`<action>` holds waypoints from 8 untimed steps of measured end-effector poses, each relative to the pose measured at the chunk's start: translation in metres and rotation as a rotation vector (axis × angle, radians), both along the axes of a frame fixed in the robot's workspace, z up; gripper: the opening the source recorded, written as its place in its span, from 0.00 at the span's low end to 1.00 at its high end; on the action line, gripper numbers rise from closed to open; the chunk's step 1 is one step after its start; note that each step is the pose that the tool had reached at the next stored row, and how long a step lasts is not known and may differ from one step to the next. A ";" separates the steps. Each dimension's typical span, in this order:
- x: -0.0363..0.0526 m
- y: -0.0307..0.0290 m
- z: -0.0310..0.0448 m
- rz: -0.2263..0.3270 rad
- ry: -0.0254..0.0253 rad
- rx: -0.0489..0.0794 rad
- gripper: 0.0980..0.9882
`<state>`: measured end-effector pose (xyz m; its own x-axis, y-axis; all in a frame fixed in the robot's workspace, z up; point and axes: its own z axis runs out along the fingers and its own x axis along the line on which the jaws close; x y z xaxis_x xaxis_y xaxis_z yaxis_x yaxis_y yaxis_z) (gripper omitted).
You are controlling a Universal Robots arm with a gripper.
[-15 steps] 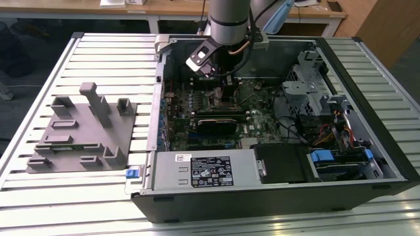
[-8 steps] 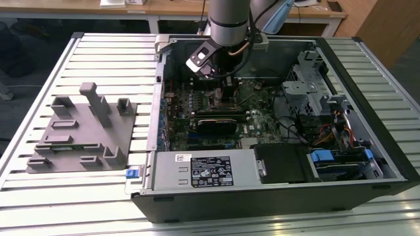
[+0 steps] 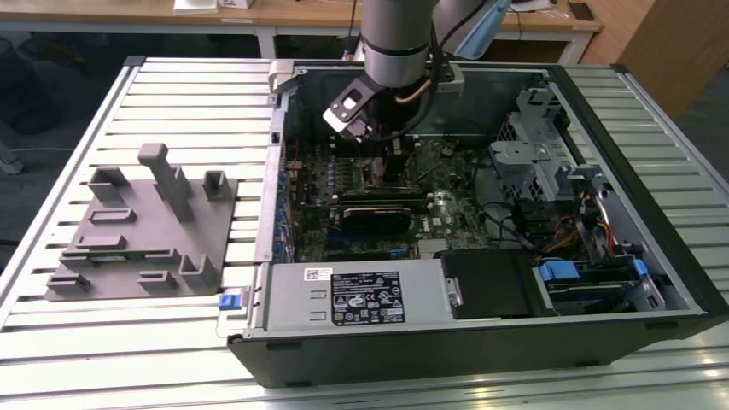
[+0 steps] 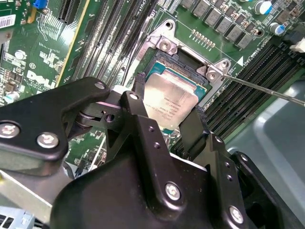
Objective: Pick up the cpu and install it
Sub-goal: 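Place the cpu into insertion slot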
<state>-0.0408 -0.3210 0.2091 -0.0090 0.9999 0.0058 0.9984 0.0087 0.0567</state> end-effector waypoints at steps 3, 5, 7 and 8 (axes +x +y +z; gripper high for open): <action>0.0000 0.0000 -0.0020 0.000 0.0000 0.000 0.50; 0.0000 0.0000 -0.0032 0.000 0.0000 0.000 0.50; 0.0000 0.0000 -0.0043 0.000 0.0000 0.000 0.50; 0.0000 0.0000 -0.0048 0.000 0.0000 0.000 0.50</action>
<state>-0.0408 -0.3210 0.2043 -0.0086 0.9999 0.0058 0.9984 0.0083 0.0567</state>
